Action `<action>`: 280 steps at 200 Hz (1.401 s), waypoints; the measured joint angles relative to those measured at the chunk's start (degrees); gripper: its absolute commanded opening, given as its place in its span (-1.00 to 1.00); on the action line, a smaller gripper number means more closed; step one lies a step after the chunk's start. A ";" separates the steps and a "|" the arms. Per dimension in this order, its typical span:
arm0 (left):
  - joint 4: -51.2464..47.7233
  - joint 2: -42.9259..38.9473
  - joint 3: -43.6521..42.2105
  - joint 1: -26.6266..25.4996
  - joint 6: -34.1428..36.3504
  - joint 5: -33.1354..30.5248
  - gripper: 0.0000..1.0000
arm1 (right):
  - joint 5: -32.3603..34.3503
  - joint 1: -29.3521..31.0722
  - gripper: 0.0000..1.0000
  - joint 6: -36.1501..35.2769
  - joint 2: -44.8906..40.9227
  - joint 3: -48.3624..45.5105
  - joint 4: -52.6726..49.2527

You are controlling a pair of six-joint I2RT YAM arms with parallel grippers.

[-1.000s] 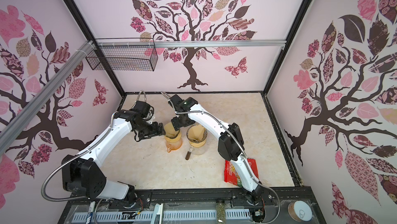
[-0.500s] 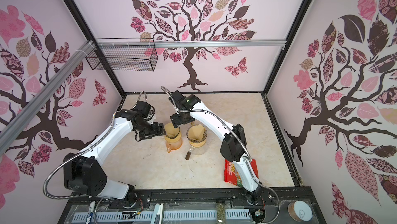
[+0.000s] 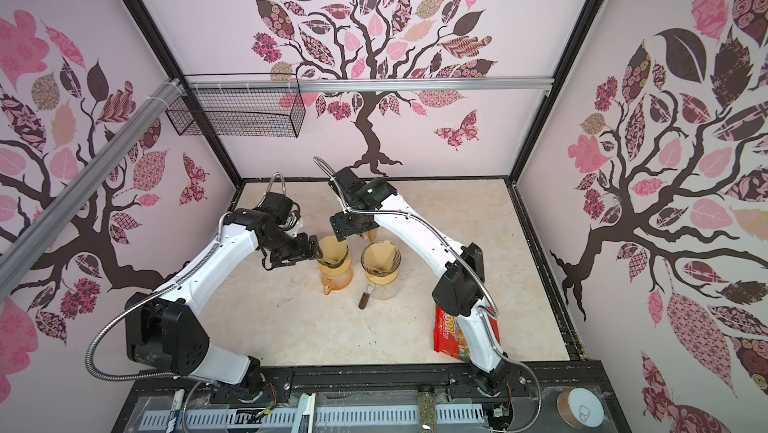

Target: Place the coffee filter in the dripper

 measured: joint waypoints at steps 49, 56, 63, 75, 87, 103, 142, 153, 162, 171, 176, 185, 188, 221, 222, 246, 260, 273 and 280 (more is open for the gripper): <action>0.42 0.00 0.07 0.00 -0.37 1.64 0.82 | 0.17 0.00 0.60 0.02 -0.94 0.61 -0.07; 0.48 0.00 0.07 0.00 -0.44 1.79 0.82 | 0.22 0.00 0.61 0.04 -0.94 0.61 -0.09; 0.48 0.00 0.07 0.00 -0.55 1.95 0.82 | 0.24 0.00 0.61 0.04 -0.94 0.61 -0.09; 0.52 0.00 0.07 0.00 -0.79 2.23 0.82 | 0.42 0.00 0.62 0.07 -0.94 0.61 -0.09; 0.81 -0.02 0.07 0.00 -1.18 2.60 0.82 | 0.48 0.00 0.63 0.15 -0.94 0.61 -0.09; 1.57 -0.24 0.07 0.00 -1.73 2.91 0.82 | 0.81 -0.02 0.63 0.26 -0.96 0.61 -0.09; 2.99 -1.42 0.33 0.00 -2.78 3.43 0.82 | 1.53 -0.07 0.65 0.66 -1.66 1.11 -0.55; 2.93 -1.51 1.07 0.00 -3.02 3.48 0.83 | 1.73 -0.07 0.66 0.72 -1.97 2.12 -1.05; 2.91 -1.51 2.21 0.00 -3.06 3.48 0.83 | 2.01 -0.07 0.68 0.87 -2.62 2.84 -1.16; 2.86 -1.53 3.58 0.00 -3.10 3.50 0.82 | 2.40 -0.07 0.69 0.98 -3.67 3.56 -1.27; 2.82 -1.55 4.39 0.00 -3.13 3.52 0.82 | 2.60 -0.09 0.70 1.09 -4.44 3.78 -1.27; 2.82 -1.62 5.86 0.00 -3.21 3.65 0.83 | 2.86 -0.13 0.72 1.29 -5.86 4.11 -1.36; 2.78 -1.66 6.51 0.00 -3.21 3.69 0.83 | 3.02 -0.20 0.72 1.33 -6.56 4.26 -1.36; 2.71 -2.47 12.50 0.15 -3.74 4.20 0.84 | 4.44 -1.42 0.85 2.23 -14.82 2.34 0.48; 2.71 -2.51 12.61 0.15 -3.76 4.24 0.84 | 4.46 -1.49 0.85 2.27 -15.08 2.14 0.66; 3.13 -3.91 15.74 1.27 -4.63 5.49 0.86 | 4.68 -4.42 1.00 3.17 -24.11 -4.55 3.89; 3.43 -4.63 17.07 2.36 -4.83 5.46 0.89 | 4.96 -6.67 1.00 3.45 -29.55 -8.83 6.40; 3.43 -5.03 18.53 3.19 -4.76 4.74 0.92 | 6.12 -8.44 1.00 3.45 -34.12 -12.26 8.50; 3.39 -5.05 19.52 3.52 -4.66 4.15 0.95 | 7.02 -9.03 1.00 3.43 -36.41 -13.84 9.51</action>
